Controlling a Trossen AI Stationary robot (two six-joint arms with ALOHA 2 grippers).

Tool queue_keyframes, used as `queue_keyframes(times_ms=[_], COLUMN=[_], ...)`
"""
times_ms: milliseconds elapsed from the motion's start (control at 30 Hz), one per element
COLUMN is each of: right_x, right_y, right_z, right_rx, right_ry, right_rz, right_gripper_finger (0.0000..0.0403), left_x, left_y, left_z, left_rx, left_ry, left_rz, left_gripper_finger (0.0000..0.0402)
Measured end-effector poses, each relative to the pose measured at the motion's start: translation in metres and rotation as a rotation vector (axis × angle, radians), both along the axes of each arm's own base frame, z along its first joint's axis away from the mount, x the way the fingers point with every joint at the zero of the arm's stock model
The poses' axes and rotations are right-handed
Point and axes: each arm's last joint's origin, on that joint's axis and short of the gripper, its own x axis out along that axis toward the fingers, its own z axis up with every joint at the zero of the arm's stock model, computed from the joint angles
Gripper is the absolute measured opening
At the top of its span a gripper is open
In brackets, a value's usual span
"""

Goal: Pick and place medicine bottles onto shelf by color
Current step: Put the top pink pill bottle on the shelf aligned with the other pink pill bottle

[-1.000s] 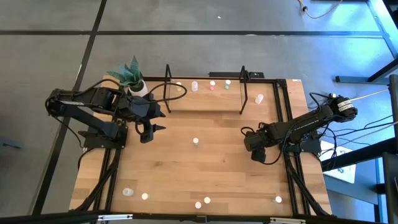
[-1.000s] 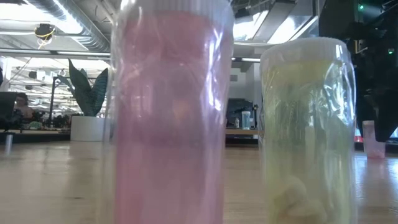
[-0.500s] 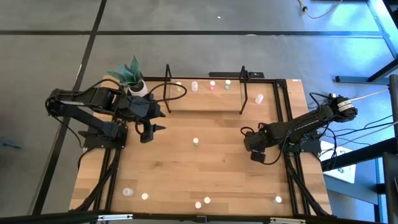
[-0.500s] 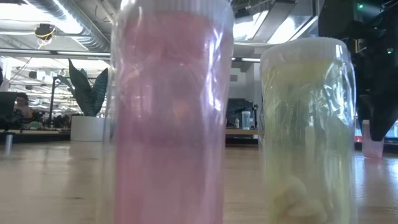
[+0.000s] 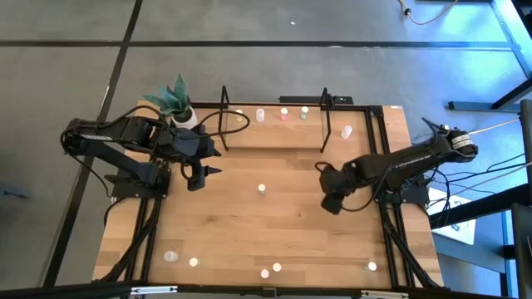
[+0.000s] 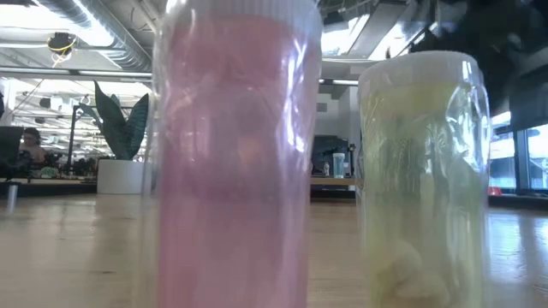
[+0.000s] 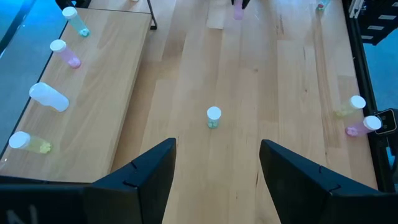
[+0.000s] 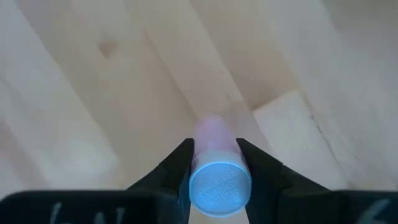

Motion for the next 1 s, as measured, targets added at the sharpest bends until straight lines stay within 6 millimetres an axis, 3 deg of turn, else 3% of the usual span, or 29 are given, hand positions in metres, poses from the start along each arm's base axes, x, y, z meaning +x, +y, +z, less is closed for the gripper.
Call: queue_keyframes(times_ms=[300, 533, 733, 1000], right_x=[0.034, 0.069, 0.104, 0.152], right_y=[-0.029, -0.061, -0.101, -0.156], right_z=[0.082, 0.118, 0.127, 0.103], right_rx=[-0.008, -0.104, -0.157, -0.199], right_ry=[-0.096, -0.084, -0.065, -0.008], right_rz=[-0.052, 0.05, 0.113, 0.201], right_gripper_finger=[0.0103, 0.0103, 0.0103, 0.0103], left_x=[0.0, 0.0, 0.0, 0.0], left_y=[0.0, 0.0, 0.0, 0.004], left_z=[0.0, 0.0, 0.0, 0.001], left_rx=[0.0, 0.0, 0.0, 0.092], left_ry=[0.0, -0.001, -0.002, -0.017], left_rz=[0.0, 0.0, 0.001, 0.094], left_gripper_finger=[0.0226, 0.0226, 0.0226, 0.0226])
